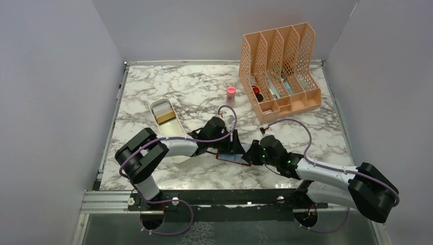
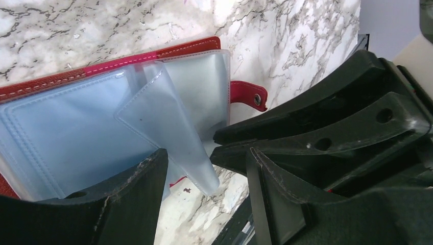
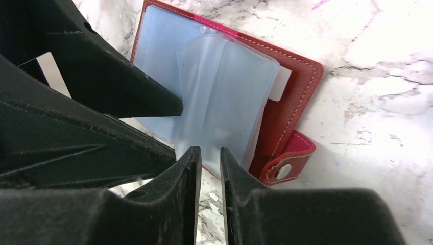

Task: Put the credit cards into the card holder
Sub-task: Open the card holder at the center of the board.

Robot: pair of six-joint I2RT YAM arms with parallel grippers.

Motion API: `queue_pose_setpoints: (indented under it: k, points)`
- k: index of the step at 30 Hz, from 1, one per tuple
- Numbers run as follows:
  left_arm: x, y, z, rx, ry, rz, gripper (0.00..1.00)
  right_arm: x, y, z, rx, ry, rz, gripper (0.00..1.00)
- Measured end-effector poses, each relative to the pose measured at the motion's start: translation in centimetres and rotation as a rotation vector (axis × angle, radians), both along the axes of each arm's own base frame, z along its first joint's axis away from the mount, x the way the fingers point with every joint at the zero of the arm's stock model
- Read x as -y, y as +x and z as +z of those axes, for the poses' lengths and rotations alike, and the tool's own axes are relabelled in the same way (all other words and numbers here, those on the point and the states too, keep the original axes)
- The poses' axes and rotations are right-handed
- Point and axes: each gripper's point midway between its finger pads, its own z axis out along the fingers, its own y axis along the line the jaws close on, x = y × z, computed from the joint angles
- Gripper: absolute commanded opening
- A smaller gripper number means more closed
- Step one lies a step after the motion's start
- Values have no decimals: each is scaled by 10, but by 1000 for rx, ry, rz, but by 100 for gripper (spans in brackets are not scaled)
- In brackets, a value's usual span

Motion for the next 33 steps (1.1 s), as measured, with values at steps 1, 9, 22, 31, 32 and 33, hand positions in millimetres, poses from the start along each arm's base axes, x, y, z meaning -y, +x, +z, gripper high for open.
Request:
queue_pose_setpoints:
  k: [1,9,22,31,32,33]
  points:
    - [0,-1,-1,-3,1,-2,61,0,-1,2,5,7,3,29]
    - [9,4,11,12,-27,-10,61,7,-7,16,29,44,1,30]
    - [29,15,5,7,-34,-29,61,15,-11,55,115,121,-7,28]
    - [38,30,16,47,-13,-30,61,6,-14,36,56,88,37,25]
    - [38,32,16,55,-1,-27,61,5,-14,32,44,78,40,25]
    - [37,34,17,65,16,-21,61,4,-14,28,35,70,41,24]
